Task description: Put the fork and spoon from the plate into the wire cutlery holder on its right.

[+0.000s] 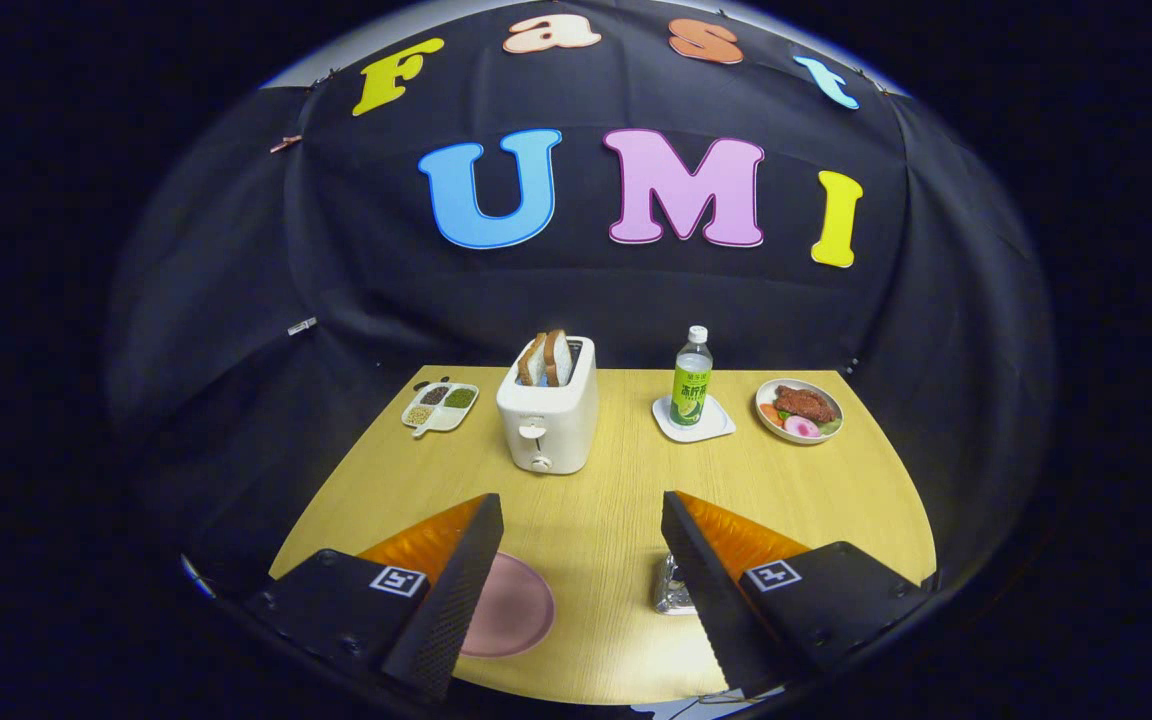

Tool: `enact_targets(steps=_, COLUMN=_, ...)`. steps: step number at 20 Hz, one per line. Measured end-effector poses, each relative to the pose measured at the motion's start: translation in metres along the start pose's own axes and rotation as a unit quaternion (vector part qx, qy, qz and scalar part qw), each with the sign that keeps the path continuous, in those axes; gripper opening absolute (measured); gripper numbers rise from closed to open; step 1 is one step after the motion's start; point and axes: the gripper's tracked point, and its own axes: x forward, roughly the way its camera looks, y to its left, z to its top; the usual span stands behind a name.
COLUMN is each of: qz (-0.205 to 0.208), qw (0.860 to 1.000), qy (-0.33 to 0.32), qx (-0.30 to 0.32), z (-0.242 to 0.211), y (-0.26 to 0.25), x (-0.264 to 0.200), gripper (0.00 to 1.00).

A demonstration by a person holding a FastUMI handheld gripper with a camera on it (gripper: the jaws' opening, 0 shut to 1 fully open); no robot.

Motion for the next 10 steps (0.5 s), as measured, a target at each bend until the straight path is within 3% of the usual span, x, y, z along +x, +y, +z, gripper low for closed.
enact_targets(steps=10, qz=0.007, qw=1.0, qy=-0.004, qx=-0.01, z=0.0098, y=-0.0001, x=-0.0096, gripper=0.99)
